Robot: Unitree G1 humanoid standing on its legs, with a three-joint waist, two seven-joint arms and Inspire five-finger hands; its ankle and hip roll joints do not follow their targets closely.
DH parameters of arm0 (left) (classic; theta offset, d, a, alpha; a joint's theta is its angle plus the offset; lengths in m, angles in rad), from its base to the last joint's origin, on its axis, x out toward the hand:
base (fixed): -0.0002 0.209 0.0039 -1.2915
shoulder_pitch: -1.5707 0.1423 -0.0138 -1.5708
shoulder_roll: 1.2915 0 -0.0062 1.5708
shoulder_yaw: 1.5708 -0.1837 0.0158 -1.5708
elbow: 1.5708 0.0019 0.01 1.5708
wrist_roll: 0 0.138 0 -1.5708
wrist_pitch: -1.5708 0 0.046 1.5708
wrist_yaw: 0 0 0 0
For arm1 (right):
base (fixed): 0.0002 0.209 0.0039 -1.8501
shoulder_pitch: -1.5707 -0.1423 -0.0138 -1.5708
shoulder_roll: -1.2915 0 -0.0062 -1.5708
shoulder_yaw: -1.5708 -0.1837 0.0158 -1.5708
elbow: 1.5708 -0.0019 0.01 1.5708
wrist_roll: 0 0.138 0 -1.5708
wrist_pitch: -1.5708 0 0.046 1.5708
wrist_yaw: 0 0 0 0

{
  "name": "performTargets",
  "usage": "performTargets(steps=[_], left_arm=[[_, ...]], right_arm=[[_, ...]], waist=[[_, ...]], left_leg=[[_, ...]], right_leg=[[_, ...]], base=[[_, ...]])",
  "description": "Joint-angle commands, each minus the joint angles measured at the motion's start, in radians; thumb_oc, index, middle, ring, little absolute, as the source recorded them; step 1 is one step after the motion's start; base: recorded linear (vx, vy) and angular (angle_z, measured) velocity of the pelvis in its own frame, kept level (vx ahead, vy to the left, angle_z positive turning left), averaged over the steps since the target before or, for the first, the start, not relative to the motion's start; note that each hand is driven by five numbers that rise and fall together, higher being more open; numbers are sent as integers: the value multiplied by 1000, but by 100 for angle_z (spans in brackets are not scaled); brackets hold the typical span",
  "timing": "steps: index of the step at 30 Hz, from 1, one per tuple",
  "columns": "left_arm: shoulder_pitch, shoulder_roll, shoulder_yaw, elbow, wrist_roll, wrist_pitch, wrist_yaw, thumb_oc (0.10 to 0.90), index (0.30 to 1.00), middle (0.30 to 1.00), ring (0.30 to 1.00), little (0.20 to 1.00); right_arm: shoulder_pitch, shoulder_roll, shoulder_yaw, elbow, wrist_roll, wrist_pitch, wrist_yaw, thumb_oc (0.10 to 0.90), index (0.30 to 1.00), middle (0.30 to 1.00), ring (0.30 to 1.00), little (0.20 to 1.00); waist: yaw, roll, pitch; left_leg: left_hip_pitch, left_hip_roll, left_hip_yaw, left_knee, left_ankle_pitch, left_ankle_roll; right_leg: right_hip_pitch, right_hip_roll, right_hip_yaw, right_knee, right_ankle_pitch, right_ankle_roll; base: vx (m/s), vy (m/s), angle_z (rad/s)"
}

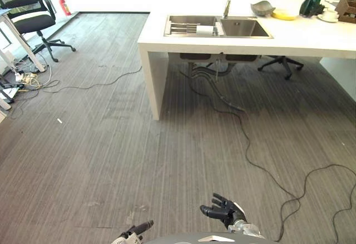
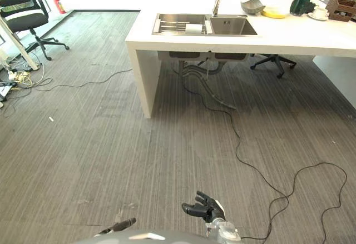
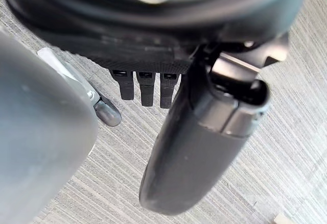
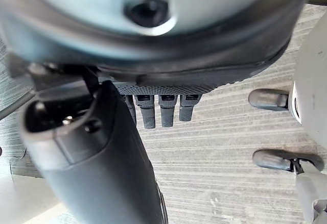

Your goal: Place the dishes in the dishwasher.

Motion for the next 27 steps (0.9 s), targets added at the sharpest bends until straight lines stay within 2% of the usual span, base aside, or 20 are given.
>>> performTargets(steps=[1, 6, 11, 17, 27], left_arm=[[-48, -20, 28, 132, 74, 6, -58, 800, 900, 900, 900, 900], [-56, -6, 42, 160, 88, 13, -69, 800, 900, 900, 900, 900], [-64, -13, 26, 178, 89, 20, -61, 800, 900, 900, 900, 900], [-84, -8, -11, 196, 111, 25, 7, 800, 900, 900, 900, 900], [-72, -10, -8, 197, 101, 27, 18, 800, 900, 900, 900, 900]], right_arm=[[-29, 38, 22, -19, 33, -1, 87, 800, 900, 900, 900, 900], [-45, 30, 38, 8, -21, 20, 103, 800, 900, 900, 900, 900], [-79, 46, -17, 49, 54, 15, 103, 800, 900, 900, 900, 900], [-98, 42, -12, 114, 54, 25, 100, 800, 900, 900, 900, 900], [-85, 38, -24, 151, 47, 23, 93, 800, 900, 900, 900, 900]], waist=[[10, -26, -29], [8, -29, -36], [9, -28, -44], [9, -33, -55], [-7, -28, -76]], left_leg=[[-51, 44, 36, 2, 24, -98], [-48, 47, 43, 2, 22, -97], [-59, 49, 49, 2, 30, -102], [-67, 51, 58, 2, 33, -102], [-49, 54, 73, 2, 17, -98]], right_leg=[[31, -55, 49, 12, -47, 96], [30, -56, 53, 12, -46, 99], [14, -53, 61, 12, -33, 99], [-3, -51, 74, 12, -22, 101], [6, -50, 89, 12, -26, 103]], base=[[0, -6, -8], [7, -8, -6], [-22, -5, -3], [-25, -7, -3], [6, -5, -7]])
